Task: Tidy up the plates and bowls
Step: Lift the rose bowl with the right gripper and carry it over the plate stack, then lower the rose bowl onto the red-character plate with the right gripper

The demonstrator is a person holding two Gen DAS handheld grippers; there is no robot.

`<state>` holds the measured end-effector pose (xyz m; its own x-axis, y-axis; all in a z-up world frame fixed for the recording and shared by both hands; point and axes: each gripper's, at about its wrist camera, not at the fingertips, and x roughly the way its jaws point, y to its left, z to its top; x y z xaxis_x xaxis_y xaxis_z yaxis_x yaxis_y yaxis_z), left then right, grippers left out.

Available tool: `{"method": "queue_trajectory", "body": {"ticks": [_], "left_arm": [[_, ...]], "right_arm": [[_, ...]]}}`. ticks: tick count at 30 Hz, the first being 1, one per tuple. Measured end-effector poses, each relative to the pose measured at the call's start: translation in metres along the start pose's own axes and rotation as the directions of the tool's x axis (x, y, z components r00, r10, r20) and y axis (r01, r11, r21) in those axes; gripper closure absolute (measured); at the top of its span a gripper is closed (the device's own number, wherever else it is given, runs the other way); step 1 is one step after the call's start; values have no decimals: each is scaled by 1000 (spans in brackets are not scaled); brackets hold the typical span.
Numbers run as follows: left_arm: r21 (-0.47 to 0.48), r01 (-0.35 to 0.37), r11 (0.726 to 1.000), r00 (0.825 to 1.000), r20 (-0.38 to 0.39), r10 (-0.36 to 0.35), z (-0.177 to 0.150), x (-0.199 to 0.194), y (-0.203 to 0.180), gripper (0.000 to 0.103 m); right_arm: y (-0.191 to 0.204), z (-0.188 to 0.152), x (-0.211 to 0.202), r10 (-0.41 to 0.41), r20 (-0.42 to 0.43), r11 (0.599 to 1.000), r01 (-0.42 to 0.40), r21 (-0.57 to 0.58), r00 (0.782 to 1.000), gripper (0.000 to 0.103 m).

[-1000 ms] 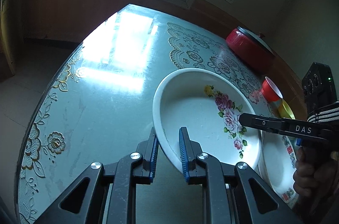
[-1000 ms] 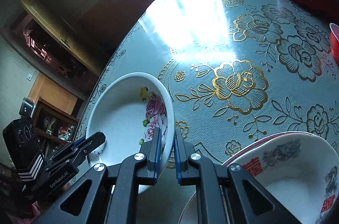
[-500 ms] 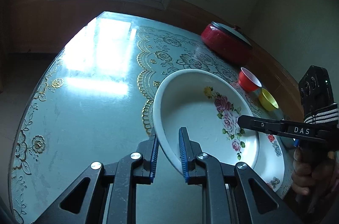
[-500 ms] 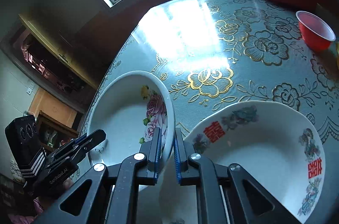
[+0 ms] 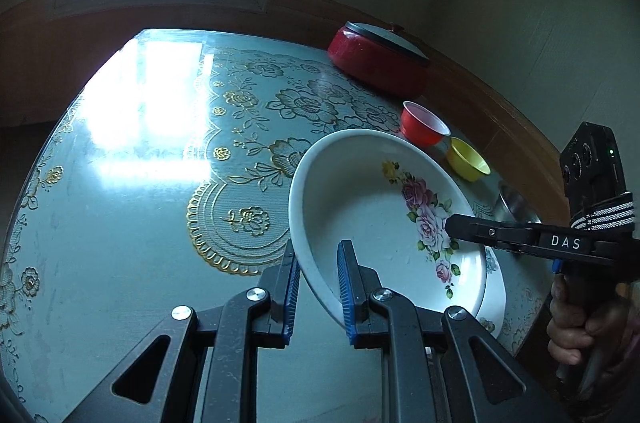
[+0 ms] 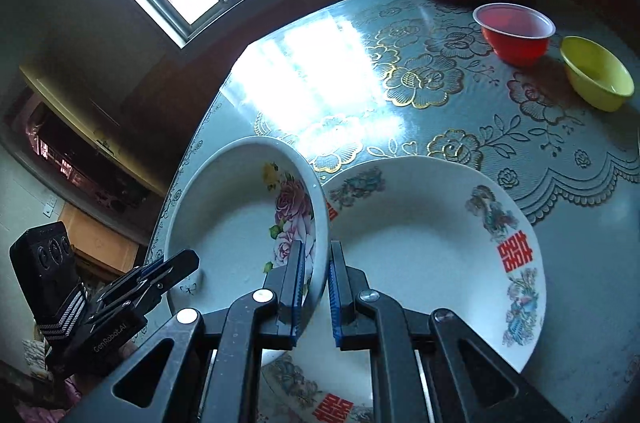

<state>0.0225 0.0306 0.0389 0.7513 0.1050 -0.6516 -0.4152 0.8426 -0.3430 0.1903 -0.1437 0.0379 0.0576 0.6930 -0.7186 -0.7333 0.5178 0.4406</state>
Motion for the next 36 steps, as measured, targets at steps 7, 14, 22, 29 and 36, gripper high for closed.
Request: {"method": "queue_trajectory", "body": {"ticks": [7, 14, 22, 29, 36], "left_arm": [[40, 46, 998, 999, -24, -45, 3, 12, -28, 85], [73, 77, 994, 996, -48, -73, 4, 23, -55, 85], [72, 82, 994, 993, -94, -75, -2, 35, -64, 85], [55, 66, 996, 991, -123, -59, -6, 43, -62, 85], [54, 45, 997, 986, -162, -36, -9, 56, -62, 85]], "right_arm": [[-23, -7, -24, -31, 30, 999, 30, 45, 999, 93], [-46, -14, -43, -53, 46, 995, 49, 87, 998, 93], [-63, -24, -44, -61, 14, 992, 59, 108, 998, 93], [-71, -25, -37, -55, -19, 993, 57, 106, 998, 93], [-72, -21, -26, -103, -48, 991, 107, 75, 994, 93]]}}
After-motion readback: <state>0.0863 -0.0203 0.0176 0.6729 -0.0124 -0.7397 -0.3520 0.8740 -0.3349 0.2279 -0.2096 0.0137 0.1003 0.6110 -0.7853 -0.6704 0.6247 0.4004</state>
